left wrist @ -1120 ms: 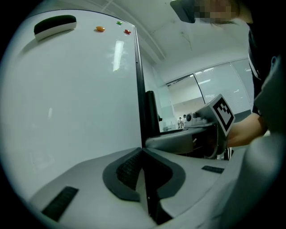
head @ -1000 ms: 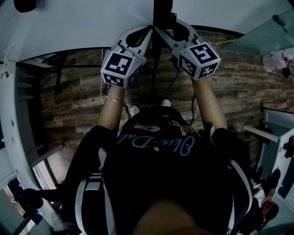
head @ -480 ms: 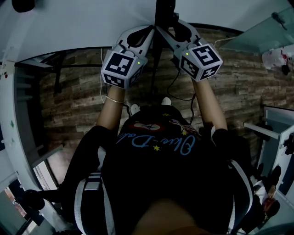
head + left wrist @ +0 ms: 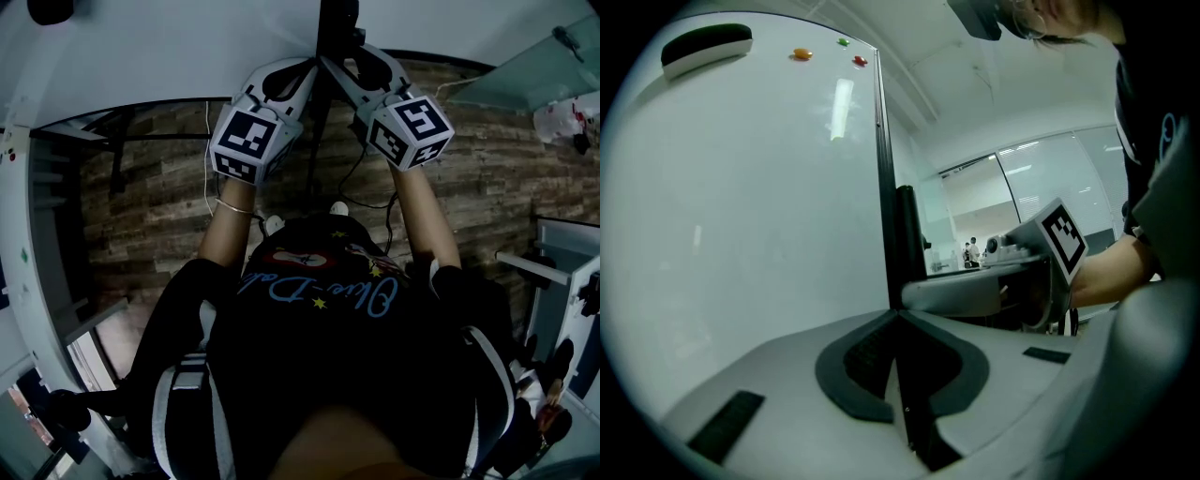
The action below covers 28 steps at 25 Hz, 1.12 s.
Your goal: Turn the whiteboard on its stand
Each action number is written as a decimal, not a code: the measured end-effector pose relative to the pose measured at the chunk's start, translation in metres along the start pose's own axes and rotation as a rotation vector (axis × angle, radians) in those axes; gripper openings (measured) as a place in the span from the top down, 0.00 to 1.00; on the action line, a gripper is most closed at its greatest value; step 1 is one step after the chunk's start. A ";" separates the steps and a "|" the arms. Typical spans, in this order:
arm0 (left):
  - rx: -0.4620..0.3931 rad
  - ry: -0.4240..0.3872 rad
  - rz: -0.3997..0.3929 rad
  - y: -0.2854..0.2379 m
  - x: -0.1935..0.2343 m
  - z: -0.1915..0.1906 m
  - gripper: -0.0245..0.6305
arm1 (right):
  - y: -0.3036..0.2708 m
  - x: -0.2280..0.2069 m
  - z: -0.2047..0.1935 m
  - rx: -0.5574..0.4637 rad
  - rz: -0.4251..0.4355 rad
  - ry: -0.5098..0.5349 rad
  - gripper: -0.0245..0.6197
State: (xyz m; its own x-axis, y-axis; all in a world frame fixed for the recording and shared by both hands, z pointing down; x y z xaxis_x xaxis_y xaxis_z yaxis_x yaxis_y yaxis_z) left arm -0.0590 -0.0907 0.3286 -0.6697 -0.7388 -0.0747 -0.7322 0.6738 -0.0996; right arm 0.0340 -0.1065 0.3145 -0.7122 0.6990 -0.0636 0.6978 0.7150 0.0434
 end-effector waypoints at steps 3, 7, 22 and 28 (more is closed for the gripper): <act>-0.039 0.005 0.004 0.003 -0.002 0.010 0.97 | 0.003 -0.001 0.002 0.010 0.001 -0.002 0.68; -0.053 -0.002 -0.005 0.004 -0.005 0.017 0.97 | 0.010 0.002 0.004 -0.002 0.000 -0.003 0.70; -0.087 -0.006 -0.011 0.013 -0.011 0.024 0.97 | 0.028 0.014 0.010 -0.048 -0.021 -0.005 0.92; -0.078 -0.007 -0.019 0.017 -0.013 0.023 0.97 | 0.031 0.020 0.012 -0.053 -0.011 -0.011 0.92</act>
State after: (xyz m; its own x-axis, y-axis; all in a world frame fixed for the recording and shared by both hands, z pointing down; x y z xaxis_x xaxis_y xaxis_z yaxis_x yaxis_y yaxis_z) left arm -0.0605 -0.0700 0.3045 -0.6547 -0.7515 -0.0806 -0.7525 0.6582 -0.0239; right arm 0.0427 -0.0707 0.3030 -0.7186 0.6913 -0.0754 0.6849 0.7223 0.0957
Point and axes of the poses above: the fingertips, and each gripper's own axes: y backward along the fingers, x to its left, z out of its top, the point moved 5 cm from there along y, backward along the fingers, and after that the axes turned 1 degree about y, right-handed, at the moved point
